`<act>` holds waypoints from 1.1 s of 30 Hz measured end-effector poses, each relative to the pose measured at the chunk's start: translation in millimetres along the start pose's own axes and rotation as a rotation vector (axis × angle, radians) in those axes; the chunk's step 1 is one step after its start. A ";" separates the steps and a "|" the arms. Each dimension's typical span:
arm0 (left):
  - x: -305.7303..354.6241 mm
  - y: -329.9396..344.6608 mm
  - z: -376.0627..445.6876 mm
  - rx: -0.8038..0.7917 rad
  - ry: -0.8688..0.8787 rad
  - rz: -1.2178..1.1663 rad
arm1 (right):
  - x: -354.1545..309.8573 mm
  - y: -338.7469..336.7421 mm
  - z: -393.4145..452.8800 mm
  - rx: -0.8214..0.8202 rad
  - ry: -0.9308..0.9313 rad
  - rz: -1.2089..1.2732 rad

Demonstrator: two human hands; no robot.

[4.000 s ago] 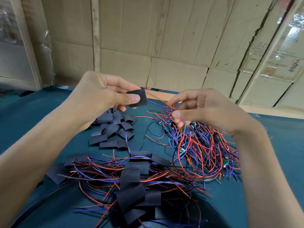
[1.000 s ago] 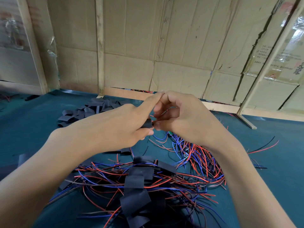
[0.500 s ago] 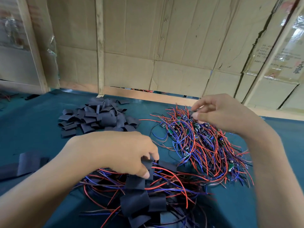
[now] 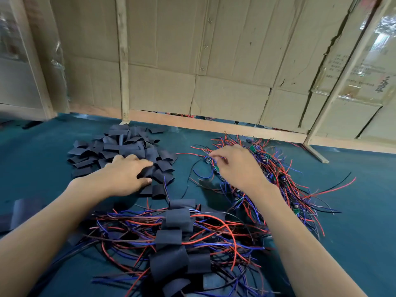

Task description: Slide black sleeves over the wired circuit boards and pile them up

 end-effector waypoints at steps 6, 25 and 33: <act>-8.7 -8.8 7.9 0.052 0.020 -0.102 | 21.8 69.7 -13.2 -0.407 0.140 -0.192; 64.5 -112.2 -76.4 0.343 0.377 -0.790 | -5.9 -100.4 -11.3 0.332 0.237 1.282; 77.2 -118.8 -88.9 0.273 0.470 -0.890 | -33.0 -135.6 -12.1 0.483 0.039 1.607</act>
Point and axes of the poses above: each hand's wrist, its own z-axis towards the middle knuckle, its own y-axis out of the palm, x = y × z, the point moved 10 cm from there along z, towards the middle knuckle, and after that the axes turned 10 degrees about -y, right-handed, at the moved point
